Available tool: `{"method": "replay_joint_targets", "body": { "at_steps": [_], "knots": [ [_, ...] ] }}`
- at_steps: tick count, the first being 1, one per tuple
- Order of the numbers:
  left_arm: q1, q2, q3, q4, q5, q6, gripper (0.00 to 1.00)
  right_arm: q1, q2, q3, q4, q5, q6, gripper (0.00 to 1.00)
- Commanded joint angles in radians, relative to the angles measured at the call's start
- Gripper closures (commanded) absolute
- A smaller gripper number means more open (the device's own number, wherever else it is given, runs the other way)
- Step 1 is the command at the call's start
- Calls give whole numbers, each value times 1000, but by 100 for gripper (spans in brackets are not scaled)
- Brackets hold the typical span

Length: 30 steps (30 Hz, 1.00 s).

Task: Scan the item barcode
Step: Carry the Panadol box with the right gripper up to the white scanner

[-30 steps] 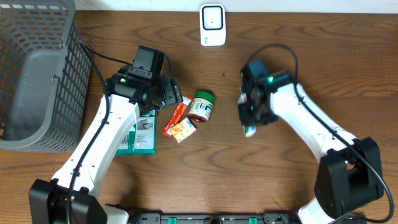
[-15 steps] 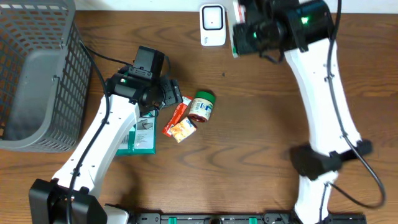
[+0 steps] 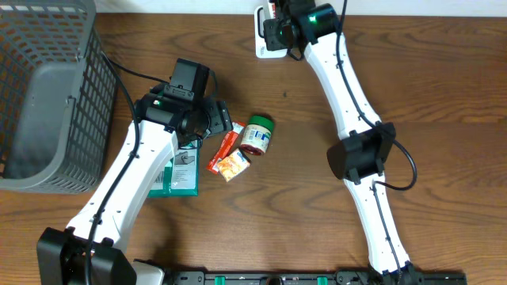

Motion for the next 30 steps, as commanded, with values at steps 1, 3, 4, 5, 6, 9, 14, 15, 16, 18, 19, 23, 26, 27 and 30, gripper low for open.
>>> {"method": "replay_joint_targets", "body": {
  "at_steps": [1,3,4,5,6,9,14,15,16,18,19,23,26,27,30],
  "knots": [
    [3,5,-6,-4,-13,10,19,-11,42,23,33,29,12,83],
    [3,5,-6,-4,-13,10,19,-12,64,22,49,30,12,83],
    [3,5,-6,-4,-13,10,19,-12,78,22,57,31,12,84],
    [3,5,-6,-4,-13,10,19,-12,90,22,63,37,14,85],
    [3,5,-6,-4,-13,10,19,-13,100,22,66,52,20,85],
    [3,5,-6,-4,-13,10,19,-18,117,20,75,74,19,85],
    [3,5,-6,-4,-13,10,19,-33,118,19,85,74,23,85],
    [3,5,-6,-4,-13,10,19,-35,118,19,86,74,23,85],
    [3,5,-6,-4,-13,10,19,-36,118,19,86,74,25,85],
    [3,5,-6,-4,-13,10,19,-37,118,19,86,73,27,85],
    [3,5,-6,-4,-13,10,19,-37,118,19,87,70,27,85],
    [3,5,-6,-4,-13,10,19,-32,118,19,84,70,30,85],
    [3,5,-6,-4,-13,10,19,-27,118,19,84,70,31,85],
    [3,5,-6,-4,-13,10,19,-27,118,19,84,69,31,85],
    [3,5,-6,-4,-13,10,19,-27,118,19,81,70,31,86]
  ]
}}
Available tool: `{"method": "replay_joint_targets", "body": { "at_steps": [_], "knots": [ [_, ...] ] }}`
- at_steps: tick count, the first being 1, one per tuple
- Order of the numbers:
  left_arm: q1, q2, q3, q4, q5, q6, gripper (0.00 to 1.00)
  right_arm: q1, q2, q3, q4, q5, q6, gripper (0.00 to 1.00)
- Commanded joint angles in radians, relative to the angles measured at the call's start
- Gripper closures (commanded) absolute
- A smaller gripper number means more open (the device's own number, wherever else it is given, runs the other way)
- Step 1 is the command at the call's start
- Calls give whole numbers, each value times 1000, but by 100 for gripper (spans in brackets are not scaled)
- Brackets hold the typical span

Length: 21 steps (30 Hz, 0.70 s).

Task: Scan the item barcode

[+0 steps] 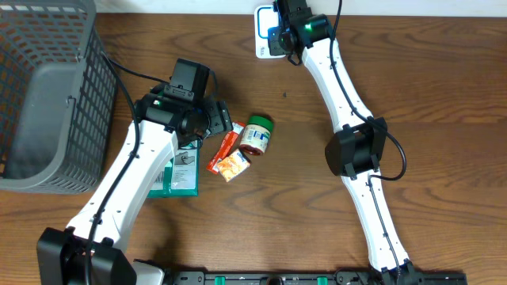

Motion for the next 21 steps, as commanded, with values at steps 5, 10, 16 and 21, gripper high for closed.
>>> {"method": "replay_joint_targets", "body": {
  "at_steps": [5,10,16,21],
  "knots": [
    [3,5,-6,-4,-13,10,19,-1,8,18,-5,17,16,85],
    [3,5,-6,-4,-13,10,19,-6,-5,19,-2,-12,17,85],
    [3,5,-6,-4,-13,10,19,-7,-53,19,-2,-47,32,86],
    [3,5,-6,-4,-13,10,19,-7,-62,18,-2,-46,35,85]
  ]
}}
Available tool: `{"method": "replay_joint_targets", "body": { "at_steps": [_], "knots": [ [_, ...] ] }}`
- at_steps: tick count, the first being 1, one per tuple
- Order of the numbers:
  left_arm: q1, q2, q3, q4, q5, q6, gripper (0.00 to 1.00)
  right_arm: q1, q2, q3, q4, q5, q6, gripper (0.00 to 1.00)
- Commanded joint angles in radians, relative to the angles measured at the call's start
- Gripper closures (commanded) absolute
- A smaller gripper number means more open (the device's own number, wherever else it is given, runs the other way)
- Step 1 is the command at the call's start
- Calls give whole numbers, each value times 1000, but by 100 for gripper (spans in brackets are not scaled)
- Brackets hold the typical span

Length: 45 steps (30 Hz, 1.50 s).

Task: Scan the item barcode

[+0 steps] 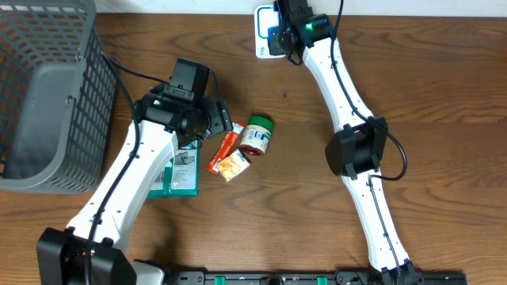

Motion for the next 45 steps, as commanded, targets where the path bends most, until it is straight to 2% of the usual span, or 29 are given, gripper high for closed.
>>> {"method": "replay_joint_targets", "body": {
  "at_steps": [1,10,15,20,25,30,31,33,38,43,45],
  "knots": [
    [3,5,-6,-3,-13,10,19,-6,-52,14,1,-6,15,85],
    [3,5,-6,-3,-13,10,19,-10,-48,-32,34,3,15,85],
    [3,5,-6,-3,-13,10,19,-27,-141,-26,-6,-25,15,86],
    [3,5,-6,-3,-13,10,19,-73,-372,-26,-189,-37,3,91],
    [3,5,-6,-3,-13,10,19,-176,-597,-26,-419,38,-32,89],
    [3,5,-6,-3,-13,10,19,-309,-680,-26,-640,138,-42,82],
    [3,5,-6,-3,-13,10,19,-341,-680,-34,-659,162,-50,85],
    [3,5,-6,-3,-13,10,19,-381,-680,-76,-658,176,-69,86],
    [3,5,-6,-3,-13,10,19,-475,-653,-264,-653,308,32,84],
    [3,5,-6,-3,-13,10,18,-557,-628,-552,-551,406,94,87],
    [3,5,-6,-3,-13,10,18,-590,-628,-672,-494,420,94,91]
  ]
}}
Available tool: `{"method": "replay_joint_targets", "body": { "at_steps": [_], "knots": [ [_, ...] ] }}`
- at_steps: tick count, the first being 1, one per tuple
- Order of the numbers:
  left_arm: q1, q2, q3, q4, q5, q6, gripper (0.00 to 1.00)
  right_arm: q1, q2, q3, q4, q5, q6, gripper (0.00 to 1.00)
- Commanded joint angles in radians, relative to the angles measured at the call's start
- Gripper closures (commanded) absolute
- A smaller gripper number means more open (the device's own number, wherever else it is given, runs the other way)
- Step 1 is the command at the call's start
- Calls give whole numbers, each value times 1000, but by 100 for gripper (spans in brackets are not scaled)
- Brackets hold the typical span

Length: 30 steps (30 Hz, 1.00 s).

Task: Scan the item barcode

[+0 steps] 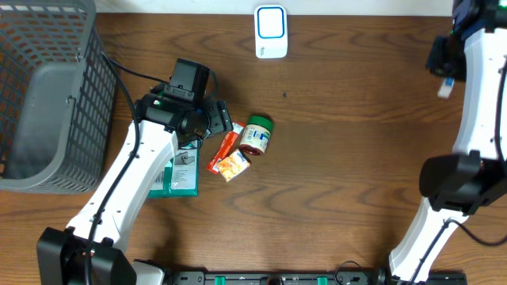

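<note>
The white barcode scanner [270, 32] with a blue face lies uncovered at the table's back edge. A green-lidded jar [257, 134] lies on its side at mid-table, next to a red packet [223, 150] and an orange packet [234, 165]. My left gripper [223, 119] rests just left of the jar, at the red packet's upper end, its fingers apart. My right gripper [444, 67] is at the far right, away from the scanner. A small white and blue piece shows at its tip; what it is cannot be told.
A grey mesh basket [47, 95] fills the left side. A green box [179, 174] lies partly under my left arm. The right arm's elbow [451, 178] stands at the right edge.
My right gripper was over the scanner at the back edge; now it is at the far right and the scanner shows whole. The left arm and the items have not moved.
At all three earlier moments my right gripper stayed over the scanner at the back edge, shifting only slightly. Now it is far off to the right. My left gripper stayed by the jar and packets throughout, and these have not moved.
</note>
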Motion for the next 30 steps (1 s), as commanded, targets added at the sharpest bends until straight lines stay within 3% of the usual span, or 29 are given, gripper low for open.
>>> {"method": "replay_joint_targets", "body": {
  "at_steps": [1,11,13,14,16,18,23,30],
  "knots": [
    [3,5,-6,-3,-13,10,19,-63,-9,-168,54,95,47,91],
    [3,5,-6,-3,-13,10,19,-198,-9,-539,290,124,103,88],
    [3,5,-6,-4,-13,10,18,-204,-9,-592,327,121,103,82],
    [3,5,-6,-4,-13,10,19,-204,-9,-619,348,120,103,70],
    [3,5,-6,-3,-13,10,19,-202,-9,-666,390,115,102,29],
    [3,5,-6,-4,-13,10,19,-202,-9,-700,433,73,101,1],
    [3,5,-6,-4,-13,10,19,-202,-9,-735,524,-164,2,1],
    [3,5,-6,-3,-13,10,19,-202,-10,-680,436,-163,-11,1]
  ]
}}
